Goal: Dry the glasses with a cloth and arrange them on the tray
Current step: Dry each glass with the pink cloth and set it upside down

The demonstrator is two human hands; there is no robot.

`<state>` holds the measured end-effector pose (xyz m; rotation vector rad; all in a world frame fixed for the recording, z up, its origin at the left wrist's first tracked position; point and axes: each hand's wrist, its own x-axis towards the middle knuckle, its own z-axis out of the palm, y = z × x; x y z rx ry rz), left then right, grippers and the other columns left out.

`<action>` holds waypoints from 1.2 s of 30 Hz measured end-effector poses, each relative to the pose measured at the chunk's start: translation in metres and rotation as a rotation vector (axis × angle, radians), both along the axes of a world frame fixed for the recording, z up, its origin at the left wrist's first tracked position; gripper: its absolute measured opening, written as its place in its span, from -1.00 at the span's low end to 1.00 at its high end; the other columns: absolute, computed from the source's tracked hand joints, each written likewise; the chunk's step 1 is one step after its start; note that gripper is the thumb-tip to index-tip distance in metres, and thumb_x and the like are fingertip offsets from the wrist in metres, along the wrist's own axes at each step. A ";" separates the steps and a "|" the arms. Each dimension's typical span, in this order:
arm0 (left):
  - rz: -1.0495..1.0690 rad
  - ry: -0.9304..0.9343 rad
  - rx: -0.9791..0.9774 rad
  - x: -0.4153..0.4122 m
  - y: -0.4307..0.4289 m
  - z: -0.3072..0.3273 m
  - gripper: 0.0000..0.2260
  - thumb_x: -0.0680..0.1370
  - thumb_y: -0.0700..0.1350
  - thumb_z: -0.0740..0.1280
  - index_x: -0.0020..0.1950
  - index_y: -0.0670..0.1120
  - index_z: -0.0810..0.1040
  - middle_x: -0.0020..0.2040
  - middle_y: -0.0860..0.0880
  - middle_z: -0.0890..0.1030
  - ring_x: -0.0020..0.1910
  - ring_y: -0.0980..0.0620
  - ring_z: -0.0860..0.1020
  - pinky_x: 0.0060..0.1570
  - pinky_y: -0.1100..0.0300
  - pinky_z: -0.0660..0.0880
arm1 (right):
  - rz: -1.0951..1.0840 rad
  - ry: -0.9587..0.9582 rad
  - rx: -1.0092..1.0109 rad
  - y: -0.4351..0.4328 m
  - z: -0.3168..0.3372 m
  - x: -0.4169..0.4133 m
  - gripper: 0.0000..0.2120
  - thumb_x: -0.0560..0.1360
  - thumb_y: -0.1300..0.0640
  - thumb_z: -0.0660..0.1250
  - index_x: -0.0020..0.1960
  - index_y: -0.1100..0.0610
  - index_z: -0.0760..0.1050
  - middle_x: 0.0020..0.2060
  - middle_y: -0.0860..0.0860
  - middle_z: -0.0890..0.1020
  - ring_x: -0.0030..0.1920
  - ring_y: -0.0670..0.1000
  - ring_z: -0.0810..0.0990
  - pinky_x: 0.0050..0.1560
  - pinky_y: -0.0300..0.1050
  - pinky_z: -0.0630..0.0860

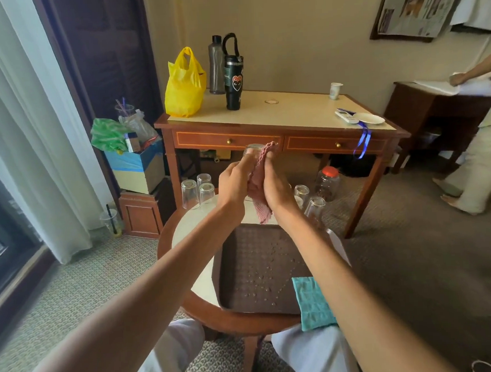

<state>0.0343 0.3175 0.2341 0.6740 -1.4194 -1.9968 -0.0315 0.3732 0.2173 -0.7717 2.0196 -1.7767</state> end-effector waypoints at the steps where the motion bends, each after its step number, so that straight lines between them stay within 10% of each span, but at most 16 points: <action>1: 0.025 0.002 -0.003 0.000 -0.005 -0.002 -0.54 0.60 0.17 0.38 0.28 -0.18 0.65 0.26 -0.17 0.67 0.24 -0.14 0.64 0.35 -0.08 0.51 | 0.004 0.015 -0.007 0.002 -0.004 0.006 -0.44 0.68 -0.25 -0.11 0.23 0.03 0.56 -0.06 -0.11 0.66 -0.06 -0.14 0.65 -0.14 -0.34 0.52; 10: 0.082 -0.051 -0.035 0.011 -0.008 0.007 -0.80 0.70 0.08 0.25 0.19 0.00 0.57 0.10 -0.04 0.68 0.08 -0.02 0.66 -0.10 0.15 0.58 | -0.011 -0.036 -0.126 -0.012 0.002 0.008 -0.45 0.62 -0.33 0.03 0.42 -0.04 0.44 0.17 -0.02 0.65 0.09 -0.05 0.66 0.03 -0.15 0.61; 14: 0.003 -0.008 -0.033 0.013 0.010 0.028 -0.55 0.68 0.10 0.27 0.41 -0.21 0.47 0.41 -0.21 0.55 0.38 -0.22 0.53 0.24 -0.04 0.52 | -0.038 -0.109 -0.039 -0.043 -0.004 -0.028 -0.31 0.46 -0.57 -0.14 0.24 -0.26 0.56 0.24 -0.22 0.61 0.24 0.06 0.61 0.39 0.05 0.41; 17: 0.071 -0.008 -0.075 0.007 -0.005 0.030 -0.60 0.54 0.11 0.45 0.22 -0.15 0.63 0.05 -0.10 0.73 0.14 -0.12 0.68 0.22 -0.09 0.59 | -0.026 -0.143 -0.038 -0.018 0.022 -0.002 -0.43 0.62 -0.37 -0.16 -0.03 -0.18 0.58 -0.03 -0.08 0.68 -0.05 -0.09 0.65 0.10 -0.11 0.60; 20: 0.091 0.022 -0.027 0.003 -0.015 0.032 -0.65 0.54 0.12 0.46 0.20 -0.09 0.65 0.05 -0.08 0.73 0.08 -0.07 0.70 0.18 -0.09 0.62 | 0.049 -0.057 -0.117 -0.015 0.022 0.001 -0.52 0.69 -0.23 -0.12 0.19 -0.09 0.54 -0.05 -0.11 0.65 -0.07 -0.19 0.63 -0.09 -0.30 0.56; 25: 0.086 0.052 -0.052 -0.005 -0.011 0.047 -0.72 0.69 0.10 0.24 0.29 0.00 0.57 0.10 -0.04 0.69 0.10 -0.03 0.68 0.12 -0.07 0.64 | -0.052 0.023 -0.205 -0.023 0.044 -0.010 -0.55 0.56 -0.29 0.19 0.25 0.01 0.37 0.07 -0.01 0.62 0.11 0.04 0.63 0.12 0.02 0.60; 33: 0.054 0.112 -0.116 -0.018 -0.019 0.057 -0.67 0.59 0.09 0.42 0.25 -0.08 0.64 0.07 -0.04 0.74 0.08 0.01 0.71 0.23 -0.04 0.61 | 0.039 0.016 -0.194 -0.019 0.070 -0.021 -0.49 0.72 -0.13 -0.15 0.13 0.01 0.55 -0.15 -0.09 0.60 -0.23 -0.26 0.60 -0.32 -0.43 0.51; 36: 0.073 0.148 -0.068 -0.021 -0.029 0.058 -0.60 0.52 0.17 0.47 0.23 -0.06 0.65 0.08 -0.05 0.74 0.09 -0.02 0.71 0.22 -0.09 0.61 | 0.118 0.072 -0.208 -0.019 0.060 -0.010 -0.60 0.71 -0.12 -0.13 0.12 -0.15 0.49 0.00 -0.14 0.62 -0.13 -0.37 0.60 -0.13 -0.41 0.53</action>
